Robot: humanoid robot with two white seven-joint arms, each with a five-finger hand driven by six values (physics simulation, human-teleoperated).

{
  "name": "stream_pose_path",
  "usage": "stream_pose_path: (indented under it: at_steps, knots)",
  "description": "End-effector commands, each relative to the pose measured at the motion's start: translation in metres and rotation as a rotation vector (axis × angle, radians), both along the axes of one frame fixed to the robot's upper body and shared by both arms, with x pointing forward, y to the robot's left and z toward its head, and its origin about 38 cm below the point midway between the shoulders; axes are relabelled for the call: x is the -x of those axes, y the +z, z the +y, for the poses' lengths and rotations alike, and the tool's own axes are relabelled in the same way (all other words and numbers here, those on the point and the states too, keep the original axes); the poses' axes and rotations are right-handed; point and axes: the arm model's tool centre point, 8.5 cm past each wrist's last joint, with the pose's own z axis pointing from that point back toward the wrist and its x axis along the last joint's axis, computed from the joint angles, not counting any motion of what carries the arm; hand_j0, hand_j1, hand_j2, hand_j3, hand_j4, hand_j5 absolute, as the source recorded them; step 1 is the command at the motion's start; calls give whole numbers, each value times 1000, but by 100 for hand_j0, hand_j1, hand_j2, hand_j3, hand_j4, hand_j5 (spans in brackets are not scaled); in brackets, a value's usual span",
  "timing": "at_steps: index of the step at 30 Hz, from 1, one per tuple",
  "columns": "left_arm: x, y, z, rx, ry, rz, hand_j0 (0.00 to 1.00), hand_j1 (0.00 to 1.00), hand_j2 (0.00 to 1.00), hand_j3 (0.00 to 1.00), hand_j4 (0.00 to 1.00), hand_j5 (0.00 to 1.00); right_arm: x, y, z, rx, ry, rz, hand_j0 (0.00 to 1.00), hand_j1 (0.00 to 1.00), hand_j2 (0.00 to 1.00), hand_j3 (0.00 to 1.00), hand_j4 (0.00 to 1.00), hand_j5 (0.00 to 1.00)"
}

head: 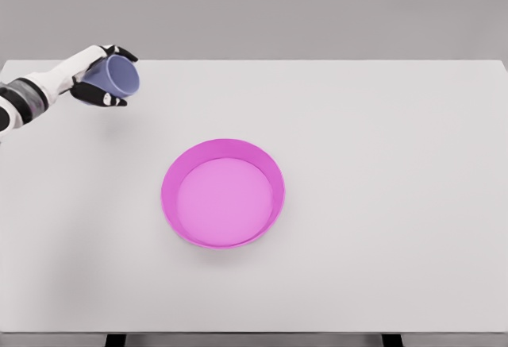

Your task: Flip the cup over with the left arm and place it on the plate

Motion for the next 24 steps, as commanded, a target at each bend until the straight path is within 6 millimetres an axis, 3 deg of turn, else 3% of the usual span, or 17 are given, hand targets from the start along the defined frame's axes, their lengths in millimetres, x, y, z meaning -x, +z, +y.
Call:
stream_pose_path:
  at_steps: [1, 10, 18, 24]
  knots:
    - [8, 32, -7, 96, -49, -60, 68, 68, 68, 68, 68, 68, 0, 0, 0, 0, 1, 0, 100, 100, 100, 100, 100, 100]
    - [49, 42, -31, 270, -210, -106, 68, 68, 68, 68, 68, 68, 0, 0, 0, 0, 1, 0, 100, 100, 100, 100, 100, 100]
    - [72, 45, -52, 368, -280, -96, 69, 69, 69, 69, 69, 69, 0, 0, 0, 0, -1, 0, 100, 100, 100, 100, 100, 100]
    - [86, 45, -53, 450, -287, -90, 69, 69, 69, 69, 69, 69, 0, 0, 0, 0, -1, 0, 100, 100, 100, 100, 100, 100]
